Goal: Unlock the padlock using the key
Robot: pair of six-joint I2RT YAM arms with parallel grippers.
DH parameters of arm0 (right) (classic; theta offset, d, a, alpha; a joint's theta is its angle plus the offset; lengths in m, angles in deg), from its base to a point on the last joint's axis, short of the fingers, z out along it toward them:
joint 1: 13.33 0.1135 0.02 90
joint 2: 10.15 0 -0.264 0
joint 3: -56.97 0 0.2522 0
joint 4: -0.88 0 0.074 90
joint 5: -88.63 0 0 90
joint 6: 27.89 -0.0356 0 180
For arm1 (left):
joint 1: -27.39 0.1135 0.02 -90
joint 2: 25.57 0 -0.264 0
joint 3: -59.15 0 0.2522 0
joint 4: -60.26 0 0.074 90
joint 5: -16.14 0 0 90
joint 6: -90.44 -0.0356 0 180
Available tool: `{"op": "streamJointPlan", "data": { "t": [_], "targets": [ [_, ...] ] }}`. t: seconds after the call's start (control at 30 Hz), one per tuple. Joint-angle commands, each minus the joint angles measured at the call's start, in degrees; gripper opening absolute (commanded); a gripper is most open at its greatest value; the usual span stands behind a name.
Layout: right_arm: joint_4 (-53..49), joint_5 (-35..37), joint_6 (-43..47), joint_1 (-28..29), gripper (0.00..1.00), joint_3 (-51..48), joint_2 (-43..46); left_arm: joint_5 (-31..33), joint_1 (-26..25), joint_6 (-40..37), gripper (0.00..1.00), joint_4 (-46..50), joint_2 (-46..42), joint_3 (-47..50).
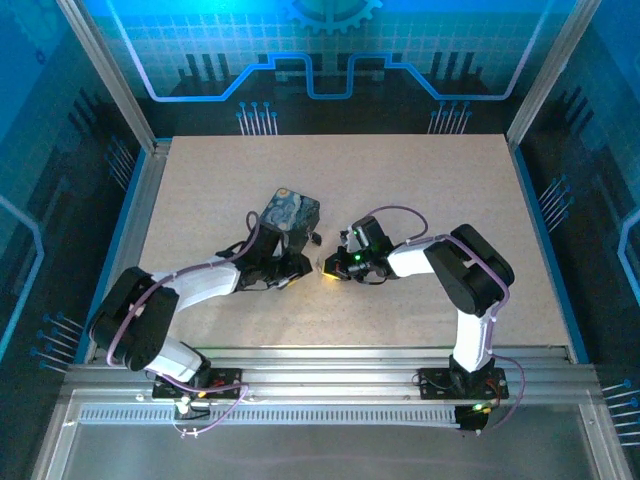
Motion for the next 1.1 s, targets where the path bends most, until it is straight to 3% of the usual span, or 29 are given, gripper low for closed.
{"op": "streamJointPlan", "data": {
  "t": [0.0,0.27,0.63,0.7,0.87,0.97,1.07],
  "targets": [
    [-11.00,0.99,3.79,0.08,0.11,-0.30,1.57,-0.82,-0.22,0.50,0.45,-0.06,0.58,-2.59],
    [-24.65,8.00,12.24,0.53,0.33,5.78,6.27,1.90,0.42,-2.04,0.45,4.84,-2.48,-2.68],
    [-36.16,14.44,19.96,4.50,0.43,20.28,-1.83,3.11,3.80,-2.20,0.46,7.52,-8.72,1.83],
    [-38.16,15.64,20.56,5.08,0.42,22.30,-3.70,3.16,4.50,-2.38,0.46,8.00,-9.93,2.71],
    [-42.87,19.11,21.69,6.77,0.27,25.58,-6.95,3.15,5.76,-2.68,0.46,8.82,-12.35,4.27],
    [-42.42,19.30,20.25,6.80,0.15,24.44,-6.42,3.36,5.85,-3.66,0.46,9.62,-12.89,4.21],
    [-39.27,16.81,17.69,5.83,0.08,21.68,-4.61,2.26,5.75,-4.69,0.46,9.84,-12.39,3.72]
  ]
}}
